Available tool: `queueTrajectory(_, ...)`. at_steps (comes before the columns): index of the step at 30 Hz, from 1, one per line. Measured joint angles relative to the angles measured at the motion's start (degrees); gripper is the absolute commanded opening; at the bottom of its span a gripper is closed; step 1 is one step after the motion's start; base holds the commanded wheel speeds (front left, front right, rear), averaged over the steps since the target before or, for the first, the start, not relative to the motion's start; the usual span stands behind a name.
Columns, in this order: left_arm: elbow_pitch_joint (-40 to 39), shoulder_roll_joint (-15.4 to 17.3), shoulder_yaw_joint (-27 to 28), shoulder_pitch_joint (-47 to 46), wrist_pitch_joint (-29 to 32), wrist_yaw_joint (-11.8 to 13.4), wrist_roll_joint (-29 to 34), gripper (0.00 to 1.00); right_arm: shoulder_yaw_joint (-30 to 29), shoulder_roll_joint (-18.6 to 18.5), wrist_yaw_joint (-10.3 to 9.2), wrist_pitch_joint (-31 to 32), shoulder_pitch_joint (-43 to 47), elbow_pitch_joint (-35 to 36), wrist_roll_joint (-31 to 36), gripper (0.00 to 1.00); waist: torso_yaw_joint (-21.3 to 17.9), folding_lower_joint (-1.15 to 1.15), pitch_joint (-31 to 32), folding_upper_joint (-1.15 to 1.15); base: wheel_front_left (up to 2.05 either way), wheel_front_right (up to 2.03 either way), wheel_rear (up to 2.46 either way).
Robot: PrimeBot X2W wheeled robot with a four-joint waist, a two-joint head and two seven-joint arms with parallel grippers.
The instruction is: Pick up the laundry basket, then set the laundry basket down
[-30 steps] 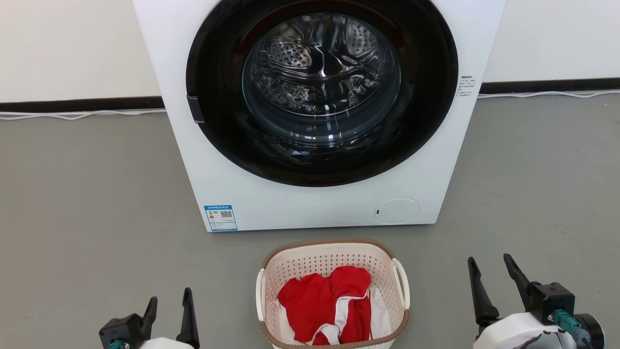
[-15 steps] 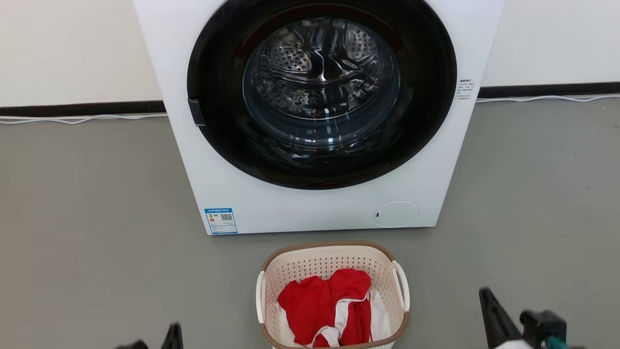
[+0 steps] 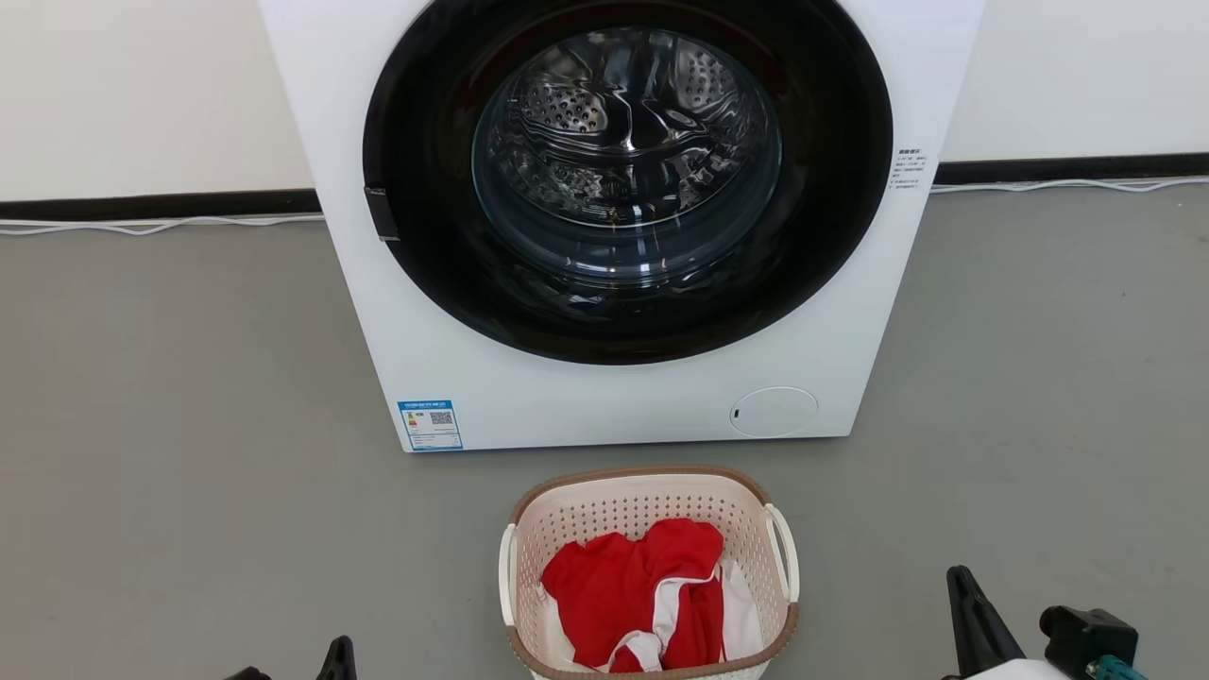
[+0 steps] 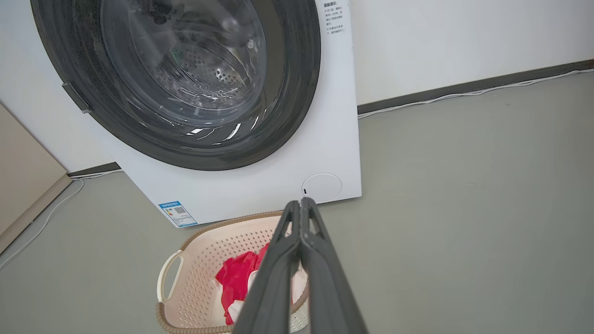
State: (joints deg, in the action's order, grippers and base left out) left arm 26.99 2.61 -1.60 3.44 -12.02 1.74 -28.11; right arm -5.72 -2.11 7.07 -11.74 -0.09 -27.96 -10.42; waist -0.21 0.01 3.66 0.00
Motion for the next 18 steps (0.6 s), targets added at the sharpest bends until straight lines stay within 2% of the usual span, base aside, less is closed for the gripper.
queueTrajectory(18,-1.9,0.0,1.1,-0.5,3.0,-1.3,-10.1,0.00,-0.1,0.0,0.00,2.7,-0.1,2.0,-13.1,0.00,0.0,0.00,-0.6,0.00,0.00,0.00,0.00)
